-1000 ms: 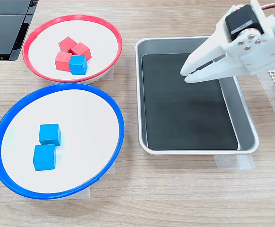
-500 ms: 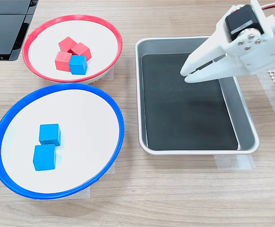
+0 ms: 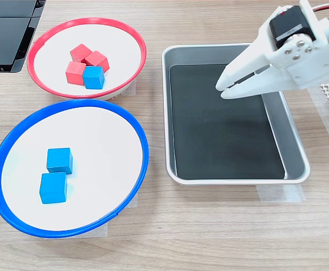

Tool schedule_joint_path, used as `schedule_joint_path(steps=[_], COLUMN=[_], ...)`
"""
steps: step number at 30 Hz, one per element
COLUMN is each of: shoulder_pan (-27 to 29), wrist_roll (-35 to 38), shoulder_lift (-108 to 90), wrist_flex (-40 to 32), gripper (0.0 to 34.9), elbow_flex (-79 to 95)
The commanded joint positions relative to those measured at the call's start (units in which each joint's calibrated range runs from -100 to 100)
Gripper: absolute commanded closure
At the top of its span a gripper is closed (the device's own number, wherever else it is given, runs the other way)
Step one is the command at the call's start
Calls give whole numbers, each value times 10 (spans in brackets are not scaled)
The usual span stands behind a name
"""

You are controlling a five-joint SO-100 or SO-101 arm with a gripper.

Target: Relocate any blue block in the red dish to the blue dish, correcting any misplacements.

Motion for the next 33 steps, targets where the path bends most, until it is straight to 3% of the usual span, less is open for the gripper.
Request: schedule_joint_path(steps=[1,20,33], shoulder_pan=[-6,-10,-9], wrist_roll=[5,11,48], shoulder_lift=[-2,25,347], wrist_flex=[-1,6,-18], gripper=[346,346,346], elbow_flex=[-2,-57,-353])
